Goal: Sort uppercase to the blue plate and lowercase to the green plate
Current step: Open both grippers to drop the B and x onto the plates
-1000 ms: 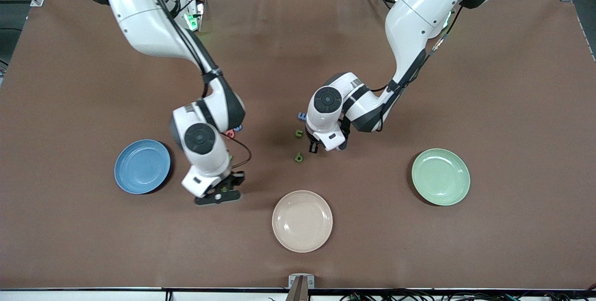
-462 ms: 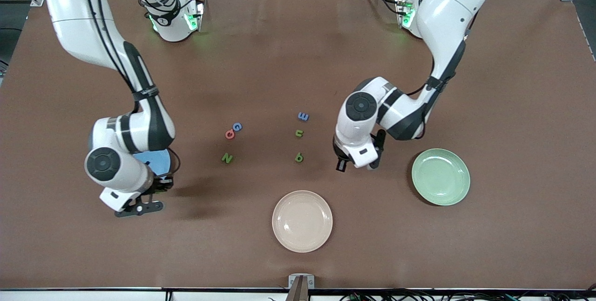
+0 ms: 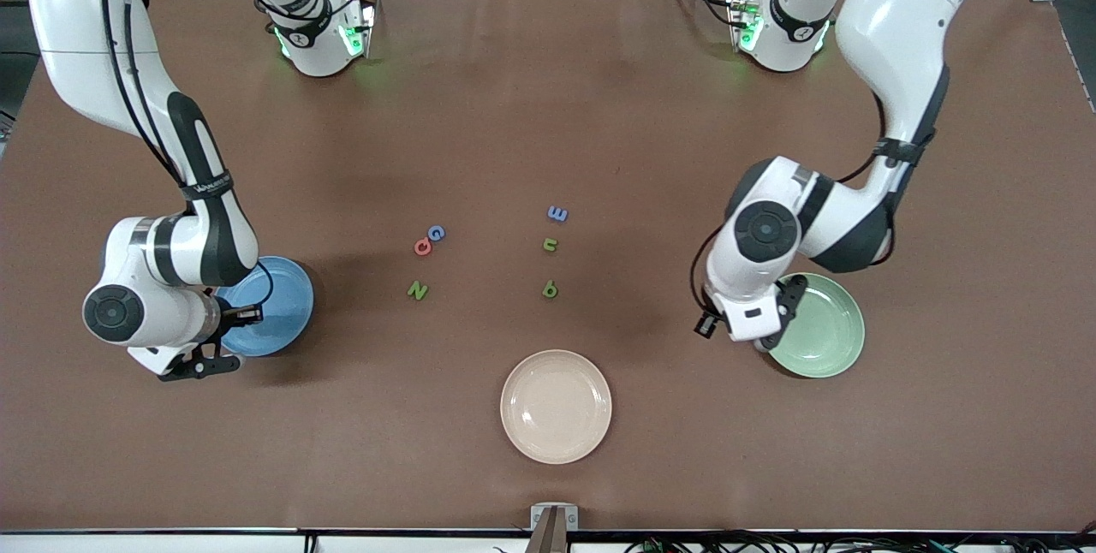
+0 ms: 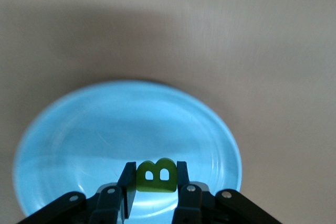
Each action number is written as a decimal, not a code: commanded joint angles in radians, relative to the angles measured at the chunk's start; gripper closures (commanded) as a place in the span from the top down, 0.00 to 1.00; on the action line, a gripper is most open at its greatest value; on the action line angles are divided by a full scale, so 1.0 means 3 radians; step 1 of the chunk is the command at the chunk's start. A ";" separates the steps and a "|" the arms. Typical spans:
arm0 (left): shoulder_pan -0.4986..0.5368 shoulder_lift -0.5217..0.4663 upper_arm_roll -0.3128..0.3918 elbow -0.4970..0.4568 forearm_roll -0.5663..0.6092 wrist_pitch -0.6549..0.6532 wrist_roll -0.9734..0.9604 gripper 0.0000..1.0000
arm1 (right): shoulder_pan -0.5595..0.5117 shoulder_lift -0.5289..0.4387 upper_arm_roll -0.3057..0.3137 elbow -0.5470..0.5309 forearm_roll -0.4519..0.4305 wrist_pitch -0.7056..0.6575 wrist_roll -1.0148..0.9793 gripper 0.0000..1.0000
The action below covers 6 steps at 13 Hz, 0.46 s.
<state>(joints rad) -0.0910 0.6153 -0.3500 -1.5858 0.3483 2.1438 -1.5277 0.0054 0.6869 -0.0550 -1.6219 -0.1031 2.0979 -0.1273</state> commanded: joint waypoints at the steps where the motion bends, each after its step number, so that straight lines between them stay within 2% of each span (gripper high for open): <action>1: 0.0287 -0.0067 -0.0040 -0.0078 -0.0005 -0.0120 0.0616 0.00 | -0.0100 -0.0127 0.0101 -0.0244 0.0001 -0.0054 -0.0026 0.58; 2: 0.0450 -0.0072 -0.0045 -0.0093 -0.0005 -0.0161 0.0922 0.00 | -0.0105 -0.0132 0.0117 -0.0234 0.0001 -0.0070 -0.0026 0.61; 3: 0.0568 -0.0067 -0.0065 -0.0144 -0.0005 -0.0176 0.1198 0.00 | -0.0105 -0.0152 0.0188 -0.0208 0.0006 -0.0070 0.0005 0.73; 6: 0.0804 0.0045 -0.0076 -0.0159 -0.0016 -0.0151 0.1405 0.01 | -0.0034 -0.0290 0.0285 -0.0060 0.0449 -0.0090 0.0182 0.84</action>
<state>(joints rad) 0.1202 0.6204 -0.3544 -1.6205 0.3481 2.1009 -1.1380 -0.0049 0.6561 0.0019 -1.6370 -0.0332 2.0901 -0.1160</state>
